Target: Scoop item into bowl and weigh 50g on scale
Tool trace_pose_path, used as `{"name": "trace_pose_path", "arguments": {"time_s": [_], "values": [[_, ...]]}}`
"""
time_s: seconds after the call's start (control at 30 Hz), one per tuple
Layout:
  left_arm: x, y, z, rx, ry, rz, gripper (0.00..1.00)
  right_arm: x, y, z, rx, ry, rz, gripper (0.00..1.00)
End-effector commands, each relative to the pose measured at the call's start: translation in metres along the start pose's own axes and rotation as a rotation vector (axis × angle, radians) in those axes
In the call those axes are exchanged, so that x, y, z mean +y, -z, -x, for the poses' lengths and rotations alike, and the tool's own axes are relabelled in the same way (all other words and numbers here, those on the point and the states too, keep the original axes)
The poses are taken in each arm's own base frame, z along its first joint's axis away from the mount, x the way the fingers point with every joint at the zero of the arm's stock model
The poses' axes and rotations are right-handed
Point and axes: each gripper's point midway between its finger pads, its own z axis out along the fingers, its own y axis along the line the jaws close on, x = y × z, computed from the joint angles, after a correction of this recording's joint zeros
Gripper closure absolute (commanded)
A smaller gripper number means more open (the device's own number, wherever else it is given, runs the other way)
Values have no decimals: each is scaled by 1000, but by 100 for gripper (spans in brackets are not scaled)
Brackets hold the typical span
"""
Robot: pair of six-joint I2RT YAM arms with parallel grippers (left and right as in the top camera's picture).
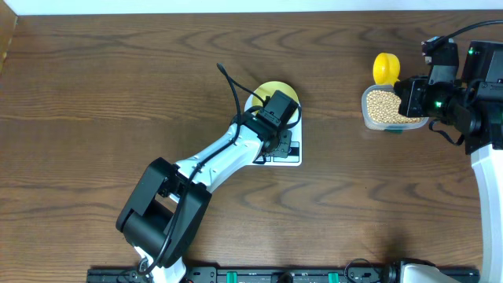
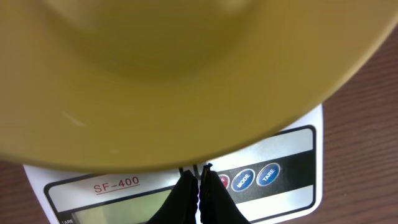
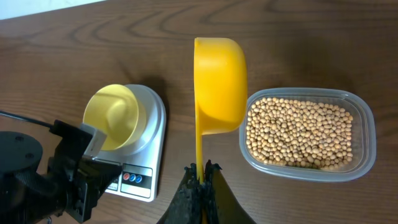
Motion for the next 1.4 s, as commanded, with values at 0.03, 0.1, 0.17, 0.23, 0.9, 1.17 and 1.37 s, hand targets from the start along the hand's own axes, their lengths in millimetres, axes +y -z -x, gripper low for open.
{"name": "trace_pose_path", "arguments": {"time_s": [0.03, 0.1, 0.17, 0.23, 0.9, 1.17, 1.37], "values": [[3, -10, -15, 49, 18, 10, 93, 1, 1, 4, -7, 15, 8, 99], [4, -12, -16, 55, 18, 13, 93, 1, 1, 4, -7, 15, 8, 99], [4, -13, -16, 55, 18, 13, 93, 1, 1, 3, -7, 15, 8, 99], [1, -13, -17, 59, 18, -3, 93, 1, 1, 3, -7, 15, 8, 99], [-2, -26, -27, 110, 21, -26, 93, 1, 1, 3, -7, 15, 8, 99], [7, -26, -28, 106, 19, 23, 92, 1, 1, 3, -7, 15, 8, 99], [10, -26, -28, 105, 18, 41, 93, 1, 1, 3, -6, 15, 8, 99]]}}
